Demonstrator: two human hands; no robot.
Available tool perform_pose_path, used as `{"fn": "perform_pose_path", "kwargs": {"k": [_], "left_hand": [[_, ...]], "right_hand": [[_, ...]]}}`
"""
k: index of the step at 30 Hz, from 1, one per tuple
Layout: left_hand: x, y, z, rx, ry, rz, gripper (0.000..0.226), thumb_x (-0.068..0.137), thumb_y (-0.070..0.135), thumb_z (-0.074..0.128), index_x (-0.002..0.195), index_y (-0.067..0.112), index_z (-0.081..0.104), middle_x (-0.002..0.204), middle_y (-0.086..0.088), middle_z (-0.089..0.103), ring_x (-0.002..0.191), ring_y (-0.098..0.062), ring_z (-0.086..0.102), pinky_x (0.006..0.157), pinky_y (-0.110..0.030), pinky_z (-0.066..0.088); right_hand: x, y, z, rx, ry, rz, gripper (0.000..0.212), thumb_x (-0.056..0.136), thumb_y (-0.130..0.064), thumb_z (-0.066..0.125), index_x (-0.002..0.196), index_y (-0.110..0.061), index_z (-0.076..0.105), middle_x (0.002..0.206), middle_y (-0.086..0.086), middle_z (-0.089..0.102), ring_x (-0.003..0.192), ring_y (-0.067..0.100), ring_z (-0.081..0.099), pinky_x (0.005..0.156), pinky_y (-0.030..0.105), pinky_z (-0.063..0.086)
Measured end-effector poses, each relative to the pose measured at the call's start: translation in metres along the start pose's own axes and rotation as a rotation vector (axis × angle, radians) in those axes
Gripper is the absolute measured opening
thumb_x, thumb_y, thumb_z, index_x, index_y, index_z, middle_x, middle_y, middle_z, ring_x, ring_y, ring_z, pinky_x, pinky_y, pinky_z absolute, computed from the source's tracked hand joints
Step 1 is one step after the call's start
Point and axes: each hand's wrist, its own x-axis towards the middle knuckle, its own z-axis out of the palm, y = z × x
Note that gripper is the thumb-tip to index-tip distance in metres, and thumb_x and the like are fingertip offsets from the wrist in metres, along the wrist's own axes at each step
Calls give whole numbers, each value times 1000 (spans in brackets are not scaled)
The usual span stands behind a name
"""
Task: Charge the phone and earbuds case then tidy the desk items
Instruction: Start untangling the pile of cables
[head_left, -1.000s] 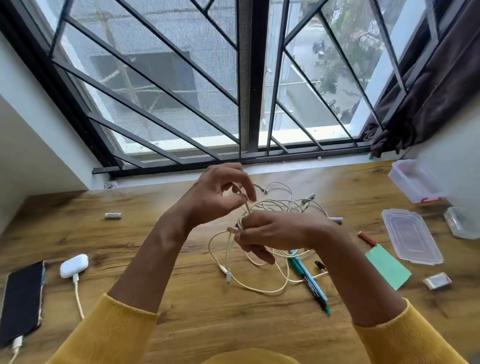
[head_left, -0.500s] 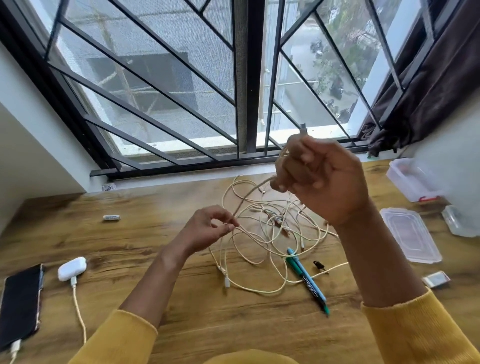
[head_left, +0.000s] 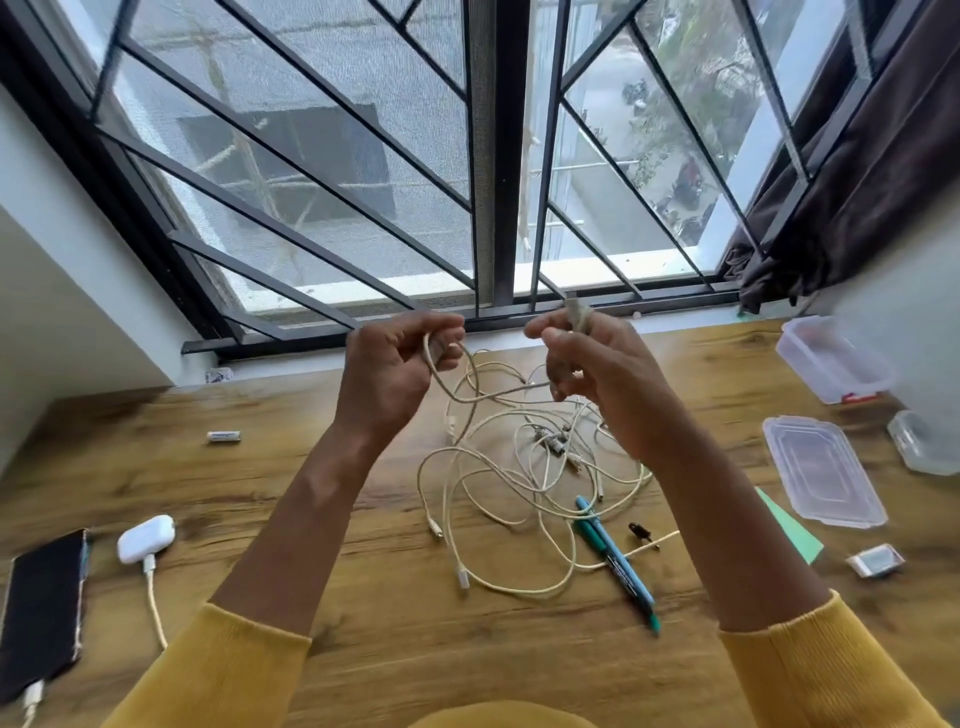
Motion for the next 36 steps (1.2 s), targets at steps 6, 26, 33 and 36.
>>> {"fn": "perform_pose_path", "kwargs": {"k": [6, 26, 33, 36], "left_hand": [[2, 38, 2, -87, 13, 135, 17, 96, 1, 74, 112, 0, 77, 102, -14, 80, 94, -28, 80, 88, -43, 65], [-11, 85, -30, -72, -7, 412, 24, 92, -3, 76, 114, 4, 70, 109, -15, 73, 104, -27, 71, 92, -42, 58], [-34, 23, -53, 346, -201, 72, 35, 89, -4, 76, 99, 29, 82, 94, 10, 79, 93, -9, 75, 87, -26, 61], [-46, 2, -57, 444, -355, -123, 53, 85, -11, 70, 97, 39, 82, 87, 14, 78, 90, -2, 73, 86, -24, 57]], "right_hand": [[1, 9, 9, -76, -13, 52, 22, 108, -4, 51, 122, 9, 62, 68, 14, 47, 63, 23, 45, 55, 24, 41], [0, 9, 17, -32, -4, 13, 27, 105, -28, 57, 108, -4, 69, 65, 11, 44, 61, 24, 44, 63, 38, 40], [-4, 11, 8, 93, -53, 89, 35, 97, -17, 51, 122, 1, 65, 66, 7, 47, 60, 18, 46, 56, 28, 45], [-4, 7, 7, 231, -127, 117, 42, 92, -15, 46, 127, 3, 62, 67, 8, 46, 58, 17, 46, 52, 32, 44]]}}
